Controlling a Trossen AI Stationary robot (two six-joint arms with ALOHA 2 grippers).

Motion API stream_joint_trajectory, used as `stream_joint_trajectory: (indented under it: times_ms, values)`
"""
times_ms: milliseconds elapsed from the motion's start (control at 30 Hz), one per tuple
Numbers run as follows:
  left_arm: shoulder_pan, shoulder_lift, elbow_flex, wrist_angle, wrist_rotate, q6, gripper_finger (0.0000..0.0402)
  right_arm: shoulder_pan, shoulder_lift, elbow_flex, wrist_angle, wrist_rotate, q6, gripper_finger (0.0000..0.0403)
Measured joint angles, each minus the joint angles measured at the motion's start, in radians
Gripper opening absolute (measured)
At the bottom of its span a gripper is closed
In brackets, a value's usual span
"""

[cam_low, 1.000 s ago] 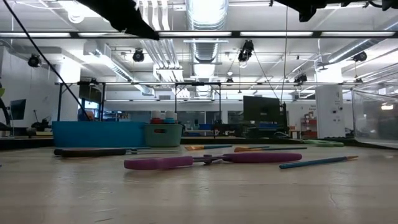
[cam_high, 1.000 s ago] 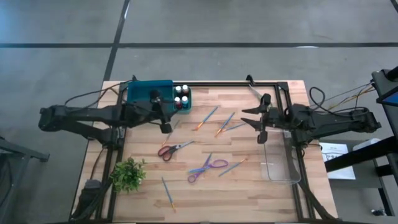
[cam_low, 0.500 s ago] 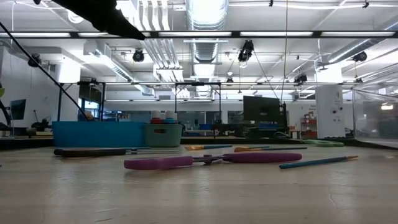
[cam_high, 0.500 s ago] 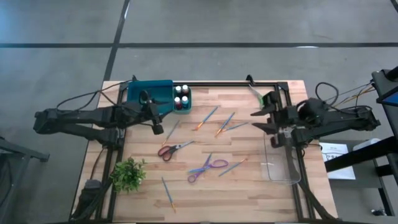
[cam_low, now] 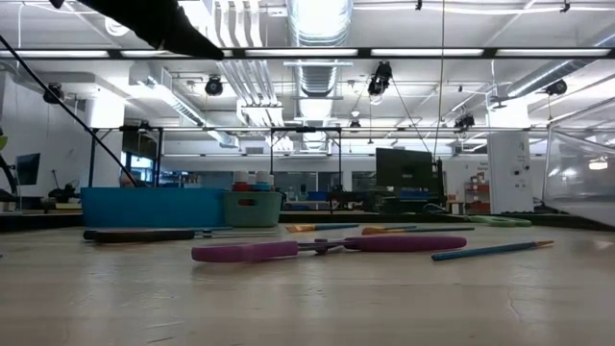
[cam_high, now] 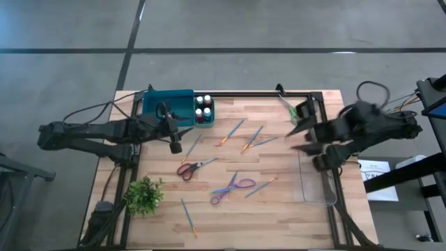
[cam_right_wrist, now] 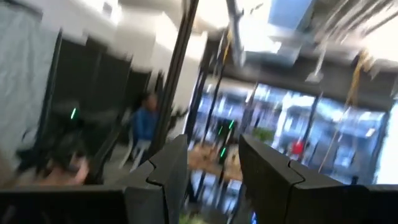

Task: Pick & Place Paint Supplies
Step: Put the violet scissors into the transparent bin

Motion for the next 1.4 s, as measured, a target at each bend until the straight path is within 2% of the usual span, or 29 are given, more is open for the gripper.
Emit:
stream_joint_trajectory:
  times_ms: [200, 367, 467, 633, 900, 1200, 1400]
  values:
    - [-0.033, -0.002, 0.000, 0.000, 0.005, -0.005, 0.0173, 0.076, 0.110, 0.116, -0.105, 0.121, -0.057, 0.0143]
    - [-0.053, -0.002, 0.000, 0.000, 0.007, -0.005, 0.0173, 0.111, 0.149, 0.276, -0.226, 0.152, -0.094, 0.0143]
    - [-0.057, -0.002, 0.000, 0.000, 0.006, -0.005, 0.0173, 0.110, 0.177, 0.305, -0.316, 0.198, -0.084, 0.0143]
    - [-0.065, -0.002, 0.000, 0.000, 0.006, -0.012, 0.0173, 0.110, 0.213, 0.243, -0.376, 0.407, -0.072, 0.0143]
    - [-0.071, -0.002, 0.000, 0.000, 0.006, -0.013, 0.0173, 0.109, 0.214, 0.129, -0.370, 0.581, -0.024, 0.0143]
    - [-0.071, -0.002, 0.000, 0.000, 0.007, -0.013, 0.0173, 0.109, 0.179, 0.012, -0.367, 0.597, 0.062, 0.0143]
    - [-0.071, -0.002, 0.000, 0.019, 0.015, -0.016, 0.0173, 0.109, 0.197, -0.016, -0.369, 0.581, 0.137, 0.0143]
